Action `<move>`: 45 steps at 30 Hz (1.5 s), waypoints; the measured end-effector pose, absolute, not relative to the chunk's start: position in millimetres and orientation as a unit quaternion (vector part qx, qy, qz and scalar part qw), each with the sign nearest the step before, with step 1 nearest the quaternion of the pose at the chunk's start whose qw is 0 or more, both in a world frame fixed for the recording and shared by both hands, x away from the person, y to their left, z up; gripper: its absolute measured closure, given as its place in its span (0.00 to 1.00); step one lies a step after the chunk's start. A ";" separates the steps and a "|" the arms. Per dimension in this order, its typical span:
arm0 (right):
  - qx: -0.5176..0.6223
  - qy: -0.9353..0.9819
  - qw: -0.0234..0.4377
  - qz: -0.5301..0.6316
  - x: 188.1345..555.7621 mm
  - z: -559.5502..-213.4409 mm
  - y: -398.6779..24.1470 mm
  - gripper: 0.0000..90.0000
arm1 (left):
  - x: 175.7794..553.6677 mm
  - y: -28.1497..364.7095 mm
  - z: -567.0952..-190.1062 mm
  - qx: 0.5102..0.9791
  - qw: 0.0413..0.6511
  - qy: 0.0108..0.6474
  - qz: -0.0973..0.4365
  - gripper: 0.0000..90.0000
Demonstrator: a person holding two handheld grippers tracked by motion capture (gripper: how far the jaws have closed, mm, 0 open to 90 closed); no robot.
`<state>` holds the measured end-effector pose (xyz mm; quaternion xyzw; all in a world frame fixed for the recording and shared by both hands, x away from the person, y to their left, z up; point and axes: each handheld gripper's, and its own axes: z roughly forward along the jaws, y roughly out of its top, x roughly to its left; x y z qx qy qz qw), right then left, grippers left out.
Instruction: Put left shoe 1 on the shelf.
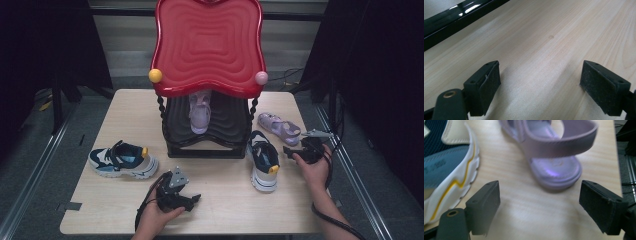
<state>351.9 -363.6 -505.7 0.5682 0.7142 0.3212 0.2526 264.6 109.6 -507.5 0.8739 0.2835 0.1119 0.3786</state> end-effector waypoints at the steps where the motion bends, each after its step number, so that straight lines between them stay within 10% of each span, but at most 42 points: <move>1: 0.571 0.711 0.253 0.323 354.1 -505.3 -365.0 0.19 | 264.5 109.6 -507.5 0.874 0.379 0.284 0.112 0.18; 23: 0.585 0.702 0.251 0.318 369.2 -508.4 -369.2 0.46 | 264.6 109.6 -507.5 0.874 0.379 0.284 0.112 0.18; 28: 0.586 0.690 0.245 0.347 355.1 -503.2 -376.4 0.75 | 264.6 109.5 -507.5 0.874 0.379 0.283 0.112 0.17; 34: 0.586 0.687 0.248 0.350 355.8 -510.0 -386.3 0.33 | 264.6 109.5 -507.6 0.874 0.379 0.284 0.112 0.17; 45: 0.562 0.722 0.234 0.328 383.3 -514.3 -371.4 0.32 | 264.8 109.6 -507.6 0.874 0.379 0.283 0.111 0.17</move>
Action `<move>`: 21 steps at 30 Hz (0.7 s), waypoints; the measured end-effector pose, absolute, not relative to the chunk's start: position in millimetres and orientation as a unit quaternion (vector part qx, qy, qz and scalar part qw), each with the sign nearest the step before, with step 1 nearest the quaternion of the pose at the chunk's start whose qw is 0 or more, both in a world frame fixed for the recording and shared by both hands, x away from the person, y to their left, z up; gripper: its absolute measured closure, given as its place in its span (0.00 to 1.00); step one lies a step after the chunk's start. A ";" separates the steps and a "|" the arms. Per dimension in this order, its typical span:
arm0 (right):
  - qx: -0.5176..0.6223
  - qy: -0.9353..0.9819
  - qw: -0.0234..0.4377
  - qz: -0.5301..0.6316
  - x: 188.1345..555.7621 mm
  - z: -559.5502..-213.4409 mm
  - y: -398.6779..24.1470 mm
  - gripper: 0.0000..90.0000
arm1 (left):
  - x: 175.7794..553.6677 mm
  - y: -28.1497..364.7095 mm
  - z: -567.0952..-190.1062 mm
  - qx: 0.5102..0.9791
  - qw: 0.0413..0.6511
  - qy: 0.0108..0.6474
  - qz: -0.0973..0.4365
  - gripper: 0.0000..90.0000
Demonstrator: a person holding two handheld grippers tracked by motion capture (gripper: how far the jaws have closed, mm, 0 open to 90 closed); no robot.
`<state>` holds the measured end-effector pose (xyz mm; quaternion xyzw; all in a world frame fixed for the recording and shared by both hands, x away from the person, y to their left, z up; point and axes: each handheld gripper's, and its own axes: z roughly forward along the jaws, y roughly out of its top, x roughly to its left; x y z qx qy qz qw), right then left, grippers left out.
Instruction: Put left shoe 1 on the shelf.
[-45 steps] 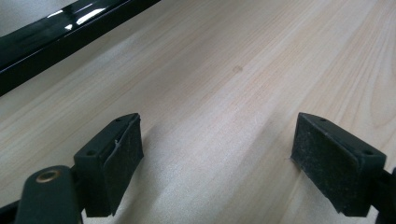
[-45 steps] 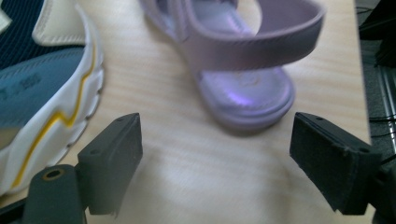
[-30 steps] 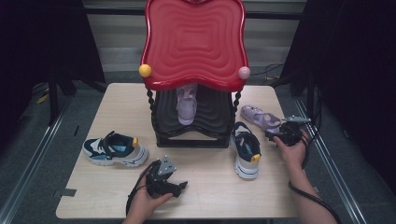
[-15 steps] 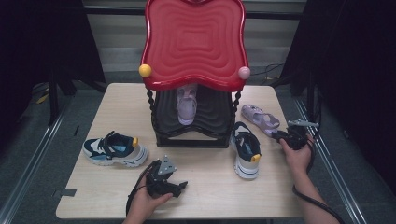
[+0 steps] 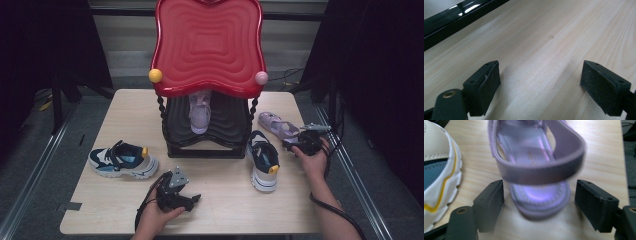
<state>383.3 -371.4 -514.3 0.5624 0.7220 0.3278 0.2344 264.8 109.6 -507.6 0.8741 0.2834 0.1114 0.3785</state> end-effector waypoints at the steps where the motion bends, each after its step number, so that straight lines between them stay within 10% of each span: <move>1: 0.559 0.723 0.242 0.326 383.8 -514.0 -368.8 0.37 | 264.9 109.6 -507.6 0.874 0.379 0.283 0.111 0.17; 21: 0.604 0.683 0.235 0.337 313.6 -509.1 -353.8 0.40 | 265.0 109.6 -507.2 0.875 0.375 0.284 0.111 0.17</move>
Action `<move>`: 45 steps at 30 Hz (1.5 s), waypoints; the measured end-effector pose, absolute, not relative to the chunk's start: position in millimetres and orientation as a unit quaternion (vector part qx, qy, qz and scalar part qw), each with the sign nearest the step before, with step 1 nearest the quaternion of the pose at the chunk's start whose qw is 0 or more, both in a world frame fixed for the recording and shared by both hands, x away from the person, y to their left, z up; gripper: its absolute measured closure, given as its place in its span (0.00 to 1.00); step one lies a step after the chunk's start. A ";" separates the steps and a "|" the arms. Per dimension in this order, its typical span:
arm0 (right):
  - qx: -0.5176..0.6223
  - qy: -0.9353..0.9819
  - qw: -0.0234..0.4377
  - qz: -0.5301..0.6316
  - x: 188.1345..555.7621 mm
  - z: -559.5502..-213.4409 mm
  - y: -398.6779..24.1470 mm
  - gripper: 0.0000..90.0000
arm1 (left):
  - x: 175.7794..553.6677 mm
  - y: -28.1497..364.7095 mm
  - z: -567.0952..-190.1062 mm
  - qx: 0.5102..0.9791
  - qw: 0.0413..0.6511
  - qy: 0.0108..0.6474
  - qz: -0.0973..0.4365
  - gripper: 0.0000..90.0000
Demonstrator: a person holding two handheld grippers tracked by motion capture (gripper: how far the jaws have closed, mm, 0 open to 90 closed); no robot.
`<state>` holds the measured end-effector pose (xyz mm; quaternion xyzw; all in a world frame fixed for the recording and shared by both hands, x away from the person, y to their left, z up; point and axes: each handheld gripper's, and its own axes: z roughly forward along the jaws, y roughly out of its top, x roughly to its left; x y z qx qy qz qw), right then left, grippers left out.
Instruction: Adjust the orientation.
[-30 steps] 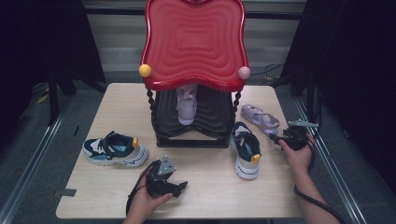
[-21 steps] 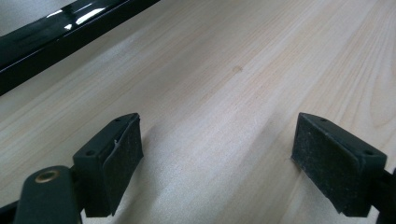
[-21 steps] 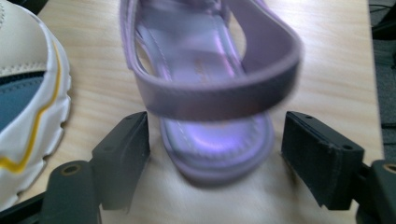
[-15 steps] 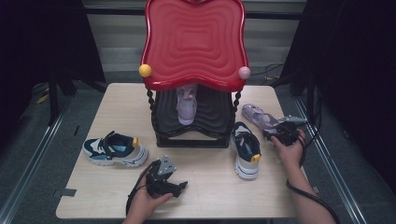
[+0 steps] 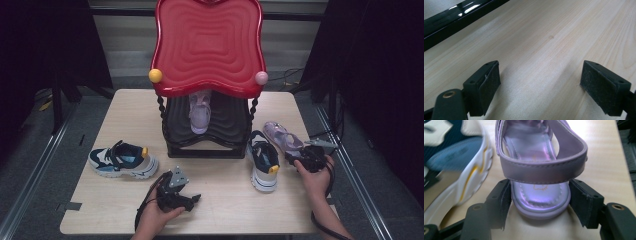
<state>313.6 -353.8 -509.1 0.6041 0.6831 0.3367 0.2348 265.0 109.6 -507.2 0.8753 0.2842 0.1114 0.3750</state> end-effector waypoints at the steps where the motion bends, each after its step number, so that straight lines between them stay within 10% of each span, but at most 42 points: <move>1: 0.602 0.685 0.236 0.337 310.5 -509.9 -353.2 0.40 | 265.0 109.6 -507.2 0.875 0.375 0.284 0.112 0.17; 45: 0.557 0.727 0.239 0.322 300.8 -512.0 -334.8 0.32 | 265.5 108.8 -507.7 0.874 0.377 0.287 0.110 0.17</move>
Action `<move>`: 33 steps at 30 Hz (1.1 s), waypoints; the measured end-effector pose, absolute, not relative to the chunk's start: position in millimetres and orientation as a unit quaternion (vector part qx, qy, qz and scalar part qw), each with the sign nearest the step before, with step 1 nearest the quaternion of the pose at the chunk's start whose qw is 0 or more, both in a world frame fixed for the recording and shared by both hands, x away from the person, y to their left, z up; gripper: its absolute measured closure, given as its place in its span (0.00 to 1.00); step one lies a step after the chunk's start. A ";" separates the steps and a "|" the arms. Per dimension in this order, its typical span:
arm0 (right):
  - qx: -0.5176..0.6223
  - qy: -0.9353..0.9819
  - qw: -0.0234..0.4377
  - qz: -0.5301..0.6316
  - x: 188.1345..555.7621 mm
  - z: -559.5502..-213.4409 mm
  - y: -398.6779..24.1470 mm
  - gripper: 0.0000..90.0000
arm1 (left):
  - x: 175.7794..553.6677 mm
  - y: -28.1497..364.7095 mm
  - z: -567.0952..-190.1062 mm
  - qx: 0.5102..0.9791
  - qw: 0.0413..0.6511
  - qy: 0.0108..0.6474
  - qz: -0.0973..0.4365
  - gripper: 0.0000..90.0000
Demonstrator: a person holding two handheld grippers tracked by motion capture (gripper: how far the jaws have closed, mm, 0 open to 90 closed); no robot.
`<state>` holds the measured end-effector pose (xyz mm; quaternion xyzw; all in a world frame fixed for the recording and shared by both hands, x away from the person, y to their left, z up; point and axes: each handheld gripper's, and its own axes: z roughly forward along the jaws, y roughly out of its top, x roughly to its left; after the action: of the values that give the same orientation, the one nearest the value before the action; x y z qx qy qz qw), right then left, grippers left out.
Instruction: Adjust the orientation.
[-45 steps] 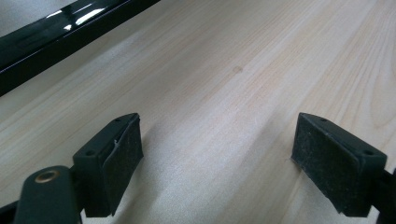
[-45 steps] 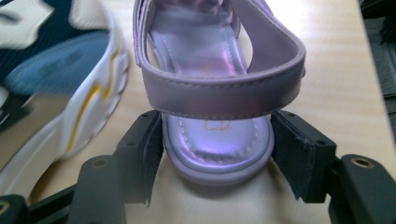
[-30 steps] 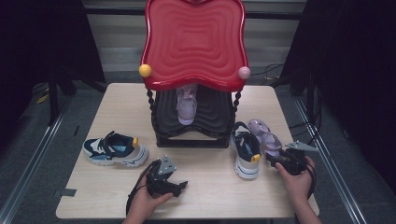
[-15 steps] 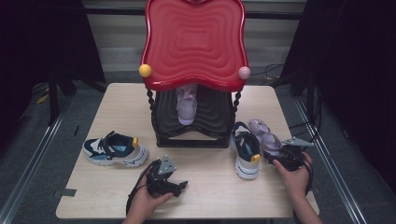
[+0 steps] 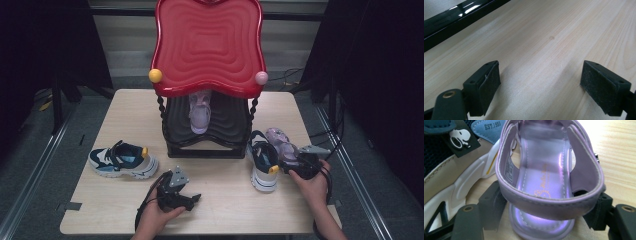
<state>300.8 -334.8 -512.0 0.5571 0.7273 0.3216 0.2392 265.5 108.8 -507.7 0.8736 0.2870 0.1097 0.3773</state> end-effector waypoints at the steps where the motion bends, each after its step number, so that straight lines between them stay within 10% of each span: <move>1: 0.558 0.727 0.238 0.323 301.7 -512.0 -334.5 0.32 | 265.8 109.0 -507.5 0.874 0.377 0.285 0.112 0.17; 33: 0.562 0.724 0.241 0.319 309.0 -512.1 -331.1 0.33 | 265.8 109.0 -507.5 0.874 0.376 0.286 0.112 0.17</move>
<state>309.0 -331.1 -512.1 0.5618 0.7242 0.3192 0.2410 265.8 109.0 -507.5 0.8742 0.2855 0.1119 0.3764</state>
